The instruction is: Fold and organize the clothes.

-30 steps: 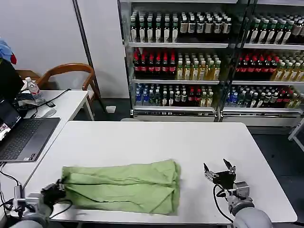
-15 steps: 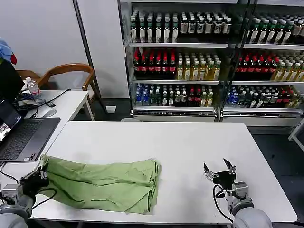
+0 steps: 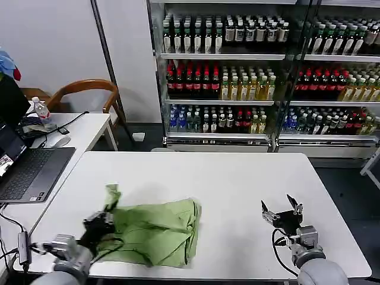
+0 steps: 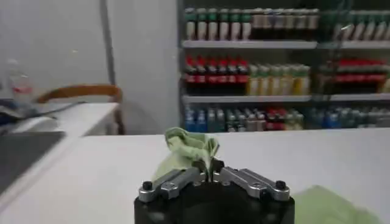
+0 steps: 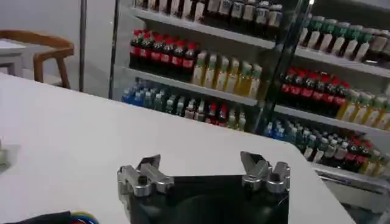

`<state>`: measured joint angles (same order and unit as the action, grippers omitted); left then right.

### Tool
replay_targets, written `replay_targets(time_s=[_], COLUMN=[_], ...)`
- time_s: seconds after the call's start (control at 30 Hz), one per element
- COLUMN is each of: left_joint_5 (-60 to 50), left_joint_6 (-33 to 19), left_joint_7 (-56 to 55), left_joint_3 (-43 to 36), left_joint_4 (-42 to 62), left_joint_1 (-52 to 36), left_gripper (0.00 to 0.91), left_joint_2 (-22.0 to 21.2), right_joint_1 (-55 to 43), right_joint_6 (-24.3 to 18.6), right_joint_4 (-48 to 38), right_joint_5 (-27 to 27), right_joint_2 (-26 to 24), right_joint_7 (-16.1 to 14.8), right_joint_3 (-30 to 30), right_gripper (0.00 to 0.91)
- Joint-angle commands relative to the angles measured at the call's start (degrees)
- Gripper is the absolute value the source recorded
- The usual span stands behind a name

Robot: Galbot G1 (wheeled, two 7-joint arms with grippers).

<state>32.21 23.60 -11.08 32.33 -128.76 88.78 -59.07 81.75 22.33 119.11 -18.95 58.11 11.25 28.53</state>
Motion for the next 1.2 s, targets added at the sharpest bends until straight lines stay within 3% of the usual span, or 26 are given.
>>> replay_targets(time_s=[0.03,0.87,0.9,0.93,1.2], left_joint_5=[-5.16,1.01,1.44,2.24,9.44], left_joint_6=[-2.02,-4.26,-4.37,-4.44,-9.00], left_joint_7=[-0.98,1.73,1.70,1.65,3.64], left_joint_3=[-20.11,-22.65,-22.64,-22.66,-23.43], left_joint_4=[1.38,8.00,7.97,7.89,6.07], left_joint_1=[-5.73,-12.68,-12.86,-13.08,-13.45], left_gripper=[0.030,0.040,0.081,0.907,0.907], left_joint_2=[-5.42,-2.50,-2.51,-2.56,-3.59], right_joint_1=[1.76,2.69,2.72,2.74,2.58], right_joint_6=[0.25,0.52,0.52,0.50,0.47], right_joint_4=[1.41,2.00,1.96,1.91,1.67], right_joint_5=[0.46,0.95,0.96,0.96,0.89], right_joint_2=[0.11,0.84,0.83,0.83,0.63], right_joint_7=[0.02,0.02,0.03,0.02,0.02], right_joint_3=[2.60,3.28,3.28,3.28,3.26], right_gripper=[0.907,0.907,0.907,0.907,0.907])
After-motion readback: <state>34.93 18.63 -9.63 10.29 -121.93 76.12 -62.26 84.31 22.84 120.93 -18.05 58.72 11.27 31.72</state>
